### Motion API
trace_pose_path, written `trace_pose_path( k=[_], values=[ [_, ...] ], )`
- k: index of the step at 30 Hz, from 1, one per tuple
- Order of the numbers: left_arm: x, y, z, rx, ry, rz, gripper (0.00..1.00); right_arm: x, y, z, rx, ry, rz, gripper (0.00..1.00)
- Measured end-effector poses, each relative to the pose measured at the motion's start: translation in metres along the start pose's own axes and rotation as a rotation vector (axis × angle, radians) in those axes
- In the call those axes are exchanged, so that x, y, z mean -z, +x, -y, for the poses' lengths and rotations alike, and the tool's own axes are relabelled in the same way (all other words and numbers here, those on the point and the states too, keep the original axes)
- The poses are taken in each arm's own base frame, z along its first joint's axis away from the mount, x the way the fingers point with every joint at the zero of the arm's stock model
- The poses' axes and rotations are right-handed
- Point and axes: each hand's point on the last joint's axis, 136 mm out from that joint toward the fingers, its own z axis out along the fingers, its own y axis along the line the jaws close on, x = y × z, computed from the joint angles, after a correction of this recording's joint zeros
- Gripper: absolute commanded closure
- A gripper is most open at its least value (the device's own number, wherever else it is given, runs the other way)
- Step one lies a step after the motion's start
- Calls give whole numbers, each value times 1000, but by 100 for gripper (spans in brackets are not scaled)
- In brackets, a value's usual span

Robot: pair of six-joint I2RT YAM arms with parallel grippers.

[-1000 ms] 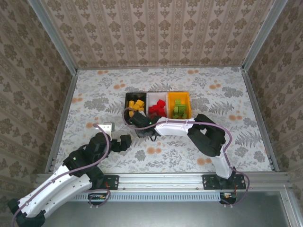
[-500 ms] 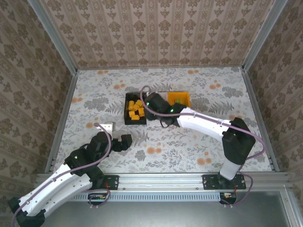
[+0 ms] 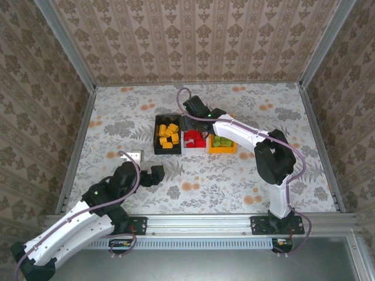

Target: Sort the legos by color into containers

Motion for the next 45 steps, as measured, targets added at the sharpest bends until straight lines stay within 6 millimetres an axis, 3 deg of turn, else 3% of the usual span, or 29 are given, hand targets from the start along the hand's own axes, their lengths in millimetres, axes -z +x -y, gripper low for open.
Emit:
trace_pose_path(
  k=[4,7,11,13,17,21,25,30,32,40,45],
  values=[
    [1,-6,2,3,-2,18,0,33,-5,6,-16,-28,70,21],
    [-1,-15,0,-1,-29,54,0,75,-10,15,-42,-57,160,17],
    [-7,-39,-8,-33,-120,142,0,123,-13,34,-96,-51,278,0],
    [-12,-54,-14,-60,-181,189,0,133,-9,47,-128,-18,307,0],
    [-26,-98,-41,-63,-349,266,0,142,15,80,-183,94,327,0],
    [-45,-130,-93,-57,-530,292,0,145,40,107,-197,170,327,0],
    [-69,-140,-147,-91,-671,237,0,151,45,127,-217,222,349,0],
    [-100,-123,-203,-154,-766,108,0,160,52,149,-241,265,379,0],
    [-109,-117,-211,-184,-765,89,0,163,53,156,-251,273,392,0],
    [-132,-112,-210,-262,-638,159,0,173,55,187,-225,340,436,0],
    [-135,-120,-210,-251,-553,202,0,180,59,231,-226,460,472,0]
  ],
)
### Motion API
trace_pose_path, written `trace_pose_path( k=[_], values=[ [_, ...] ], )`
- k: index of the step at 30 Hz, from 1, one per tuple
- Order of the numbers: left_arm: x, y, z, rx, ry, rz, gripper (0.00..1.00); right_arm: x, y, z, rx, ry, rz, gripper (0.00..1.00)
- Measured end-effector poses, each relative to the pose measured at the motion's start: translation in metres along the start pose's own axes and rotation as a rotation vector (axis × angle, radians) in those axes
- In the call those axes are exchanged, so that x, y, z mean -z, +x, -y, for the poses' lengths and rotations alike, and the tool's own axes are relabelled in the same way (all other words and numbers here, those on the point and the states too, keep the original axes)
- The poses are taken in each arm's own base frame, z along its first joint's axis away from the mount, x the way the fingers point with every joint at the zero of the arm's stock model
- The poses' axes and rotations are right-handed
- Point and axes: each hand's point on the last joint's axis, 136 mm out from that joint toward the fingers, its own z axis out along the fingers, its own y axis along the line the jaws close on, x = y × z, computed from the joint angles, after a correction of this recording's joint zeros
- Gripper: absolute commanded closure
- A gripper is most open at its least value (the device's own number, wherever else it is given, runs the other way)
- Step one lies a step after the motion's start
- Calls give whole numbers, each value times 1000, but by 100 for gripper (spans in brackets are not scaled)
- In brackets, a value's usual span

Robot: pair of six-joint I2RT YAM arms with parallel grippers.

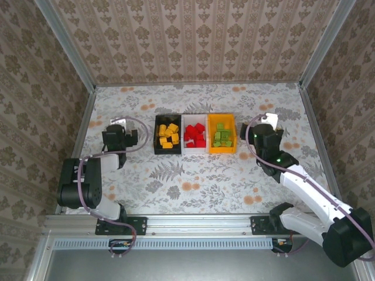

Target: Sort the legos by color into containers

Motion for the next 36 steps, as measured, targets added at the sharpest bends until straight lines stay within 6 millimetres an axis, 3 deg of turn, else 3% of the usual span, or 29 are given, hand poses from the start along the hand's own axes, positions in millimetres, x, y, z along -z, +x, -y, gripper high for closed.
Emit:
trace_pose_path(
  k=[4,9,16,21,36],
  values=[
    [3,2,3,24,76,54,0,-17,16,28,63,66,39,0],
    [7,23,5,32,107,50,0,-53,52,48,105,82,-15,0],
    [10,7,1,31,34,123,0,-91,66,50,75,24,5,0],
    [11,5,-7,34,-27,131,0,-110,102,46,82,-15,-45,0],
    [12,5,-8,33,-42,134,0,-110,84,39,61,-48,28,0]
  ],
)
